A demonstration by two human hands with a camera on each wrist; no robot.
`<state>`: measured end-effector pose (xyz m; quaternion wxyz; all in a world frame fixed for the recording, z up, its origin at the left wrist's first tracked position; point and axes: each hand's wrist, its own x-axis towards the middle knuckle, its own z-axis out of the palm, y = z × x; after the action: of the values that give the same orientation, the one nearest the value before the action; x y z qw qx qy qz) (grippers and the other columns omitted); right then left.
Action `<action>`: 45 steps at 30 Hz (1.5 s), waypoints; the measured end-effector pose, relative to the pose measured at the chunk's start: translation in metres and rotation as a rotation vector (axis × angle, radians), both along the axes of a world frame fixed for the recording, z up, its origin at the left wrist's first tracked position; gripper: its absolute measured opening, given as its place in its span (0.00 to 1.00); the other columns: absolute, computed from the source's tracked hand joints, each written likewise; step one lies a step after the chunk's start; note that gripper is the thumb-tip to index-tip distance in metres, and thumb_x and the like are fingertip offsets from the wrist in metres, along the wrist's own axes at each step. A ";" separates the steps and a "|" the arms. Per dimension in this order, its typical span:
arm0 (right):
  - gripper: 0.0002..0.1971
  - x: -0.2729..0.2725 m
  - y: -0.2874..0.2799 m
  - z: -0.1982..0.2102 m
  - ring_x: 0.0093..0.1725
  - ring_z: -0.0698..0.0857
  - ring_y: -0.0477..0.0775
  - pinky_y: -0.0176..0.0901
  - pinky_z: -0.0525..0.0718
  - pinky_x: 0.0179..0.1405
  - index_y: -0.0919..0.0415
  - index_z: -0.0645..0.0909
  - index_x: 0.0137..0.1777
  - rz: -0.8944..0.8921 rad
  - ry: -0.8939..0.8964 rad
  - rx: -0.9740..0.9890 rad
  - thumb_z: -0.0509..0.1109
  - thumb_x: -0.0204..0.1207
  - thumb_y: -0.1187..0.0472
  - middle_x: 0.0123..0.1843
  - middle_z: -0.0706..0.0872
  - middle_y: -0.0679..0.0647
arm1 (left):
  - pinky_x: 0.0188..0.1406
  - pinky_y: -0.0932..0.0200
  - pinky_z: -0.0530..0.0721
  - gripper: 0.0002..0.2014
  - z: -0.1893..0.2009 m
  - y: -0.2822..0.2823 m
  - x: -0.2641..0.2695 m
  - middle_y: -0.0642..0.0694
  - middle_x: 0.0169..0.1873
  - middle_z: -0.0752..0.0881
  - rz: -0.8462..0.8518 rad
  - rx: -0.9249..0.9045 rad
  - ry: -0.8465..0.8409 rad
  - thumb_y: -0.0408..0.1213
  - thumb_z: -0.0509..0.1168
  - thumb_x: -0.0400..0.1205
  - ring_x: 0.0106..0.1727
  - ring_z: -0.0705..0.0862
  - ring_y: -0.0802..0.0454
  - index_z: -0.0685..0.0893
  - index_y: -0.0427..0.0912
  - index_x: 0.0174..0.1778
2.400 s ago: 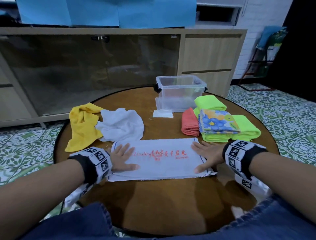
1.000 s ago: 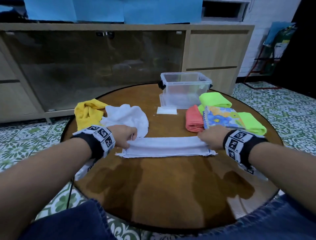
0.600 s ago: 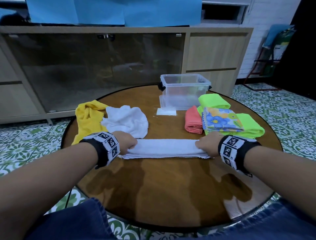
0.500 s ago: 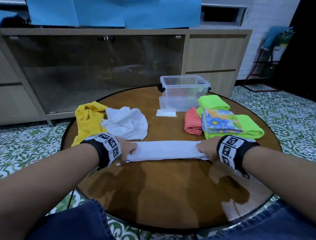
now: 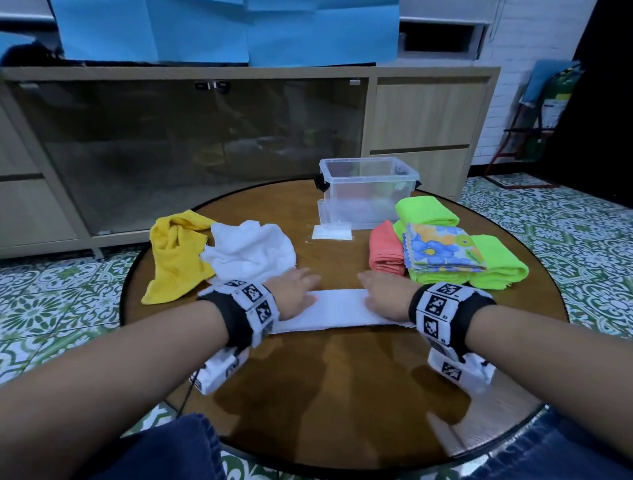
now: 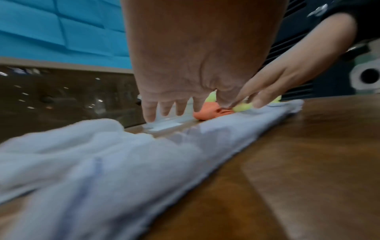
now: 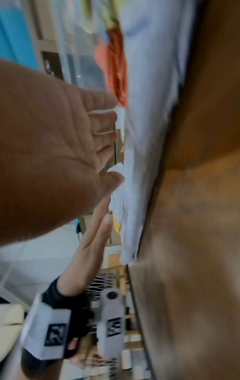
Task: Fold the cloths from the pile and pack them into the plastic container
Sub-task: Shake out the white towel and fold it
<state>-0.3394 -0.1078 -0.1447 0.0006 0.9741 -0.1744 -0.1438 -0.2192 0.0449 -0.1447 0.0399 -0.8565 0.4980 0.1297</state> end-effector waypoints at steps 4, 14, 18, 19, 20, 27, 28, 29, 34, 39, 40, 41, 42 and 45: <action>0.34 0.003 0.021 -0.022 0.84 0.40 0.60 0.52 0.46 0.83 0.64 0.37 0.83 -0.002 0.157 0.131 0.47 0.87 0.47 0.84 0.36 0.58 | 0.81 0.44 0.45 0.29 -0.020 -0.023 -0.032 0.46 0.83 0.39 -0.013 0.090 0.067 0.47 0.45 0.89 0.83 0.39 0.45 0.40 0.47 0.83; 0.37 -0.007 0.000 -0.034 0.83 0.36 0.55 0.51 0.42 0.83 0.57 0.33 0.83 0.033 0.168 0.144 0.42 0.83 0.38 0.84 0.33 0.54 | 0.81 0.46 0.41 0.30 -0.038 0.015 0.009 0.46 0.83 0.40 0.157 0.146 0.056 0.53 0.40 0.88 0.84 0.41 0.47 0.38 0.46 0.83; 0.36 -0.013 -0.016 -0.033 0.83 0.36 0.55 0.50 0.41 0.82 0.57 0.33 0.83 -0.029 0.160 0.136 0.40 0.83 0.38 0.84 0.32 0.54 | 0.80 0.45 0.37 0.32 -0.035 0.047 0.026 0.48 0.82 0.36 0.186 0.201 0.062 0.57 0.37 0.87 0.83 0.37 0.51 0.35 0.48 0.82; 0.36 -0.015 -0.021 -0.032 0.83 0.36 0.55 0.50 0.41 0.81 0.57 0.33 0.83 -0.047 0.168 0.124 0.40 0.83 0.38 0.84 0.33 0.54 | 0.80 0.45 0.37 0.32 -0.034 0.051 0.027 0.48 0.82 0.36 0.181 0.211 0.055 0.58 0.37 0.86 0.83 0.36 0.51 0.35 0.48 0.82; 0.36 -0.017 -0.025 -0.032 0.83 0.36 0.55 0.50 0.41 0.81 0.58 0.33 0.83 -0.061 0.181 0.106 0.39 0.83 0.38 0.84 0.33 0.54 | 0.80 0.45 0.36 0.33 -0.033 0.053 0.026 0.48 0.82 0.36 0.179 0.222 0.048 0.58 0.37 0.86 0.83 0.36 0.51 0.34 0.47 0.82; 0.35 0.001 -0.005 -0.011 0.83 0.37 0.55 0.49 0.42 0.82 0.63 0.36 0.83 0.015 0.073 -0.024 0.41 0.85 0.42 0.84 0.35 0.58 | 0.80 0.45 0.36 0.34 -0.036 0.046 0.026 0.47 0.82 0.36 0.206 0.264 0.015 0.59 0.36 0.85 0.83 0.36 0.50 0.34 0.46 0.82; 0.34 0.010 0.011 -0.008 0.84 0.38 0.55 0.48 0.42 0.82 0.63 0.36 0.83 0.066 0.047 -0.006 0.42 0.85 0.43 0.84 0.35 0.58 | 0.80 0.45 0.36 0.34 -0.036 0.046 0.025 0.47 0.82 0.36 0.209 0.262 0.011 0.59 0.36 0.85 0.83 0.36 0.50 0.34 0.46 0.82; 0.34 0.021 0.030 -0.007 0.84 0.38 0.55 0.48 0.43 0.82 0.62 0.37 0.83 0.118 0.037 0.021 0.43 0.85 0.43 0.84 0.35 0.57 | 0.80 0.45 0.37 0.34 -0.037 0.047 0.025 0.47 0.82 0.36 0.214 0.256 0.004 0.59 0.36 0.85 0.83 0.36 0.50 0.35 0.46 0.82; 0.35 0.053 0.097 -0.026 0.84 0.38 0.55 0.51 0.43 0.83 0.62 0.38 0.83 0.203 0.106 0.182 0.44 0.85 0.41 0.84 0.36 0.56 | 0.81 0.45 0.40 0.33 -0.043 0.049 0.024 0.46 0.83 0.38 0.250 0.224 -0.028 0.57 0.37 0.86 0.83 0.38 0.50 0.35 0.45 0.82; 0.36 0.037 0.057 -0.034 0.83 0.37 0.55 0.49 0.41 0.82 0.59 0.36 0.83 0.121 0.138 0.173 0.42 0.84 0.40 0.84 0.34 0.56 | 0.80 0.44 0.39 0.34 -0.042 0.050 0.029 0.47 0.83 0.37 0.256 0.229 0.032 0.60 0.36 0.85 0.83 0.37 0.51 0.35 0.47 0.82; 0.35 0.029 0.041 -0.033 0.83 0.36 0.56 0.50 0.41 0.82 0.59 0.35 0.83 0.093 0.144 0.161 0.42 0.84 0.40 0.84 0.34 0.56 | 0.80 0.44 0.38 0.34 -0.041 0.051 0.029 0.48 0.82 0.37 0.251 0.233 0.041 0.61 0.36 0.85 0.83 0.36 0.51 0.35 0.47 0.82; 0.35 0.020 0.025 -0.032 0.83 0.36 0.56 0.49 0.41 0.82 0.59 0.35 0.83 0.069 0.153 0.135 0.41 0.84 0.40 0.84 0.34 0.56 | 0.80 0.43 0.38 0.34 -0.041 0.051 0.030 0.48 0.82 0.36 0.244 0.234 0.045 0.61 0.36 0.85 0.83 0.36 0.51 0.35 0.47 0.82; 0.35 0.010 0.010 -0.031 0.83 0.36 0.56 0.49 0.41 0.82 0.59 0.34 0.83 0.049 0.161 0.108 0.41 0.84 0.40 0.84 0.34 0.56 | 0.80 0.43 0.38 0.34 -0.040 0.052 0.030 0.48 0.82 0.36 0.238 0.230 0.045 0.61 0.35 0.85 0.83 0.36 0.51 0.35 0.47 0.82; 0.41 -0.020 -0.026 -0.028 0.83 0.35 0.53 0.47 0.39 0.81 0.59 0.33 0.82 0.026 0.194 0.042 0.32 0.76 0.33 0.84 0.33 0.55 | 0.80 0.43 0.38 0.35 -0.041 0.053 0.031 0.48 0.83 0.37 0.236 0.216 0.035 0.61 0.35 0.85 0.83 0.37 0.51 0.35 0.46 0.83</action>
<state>-0.3596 -0.1337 -0.1725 -0.0012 0.9576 -0.1576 -0.2413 -0.1881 0.0977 -0.1855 0.1075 -0.8973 0.3778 0.2012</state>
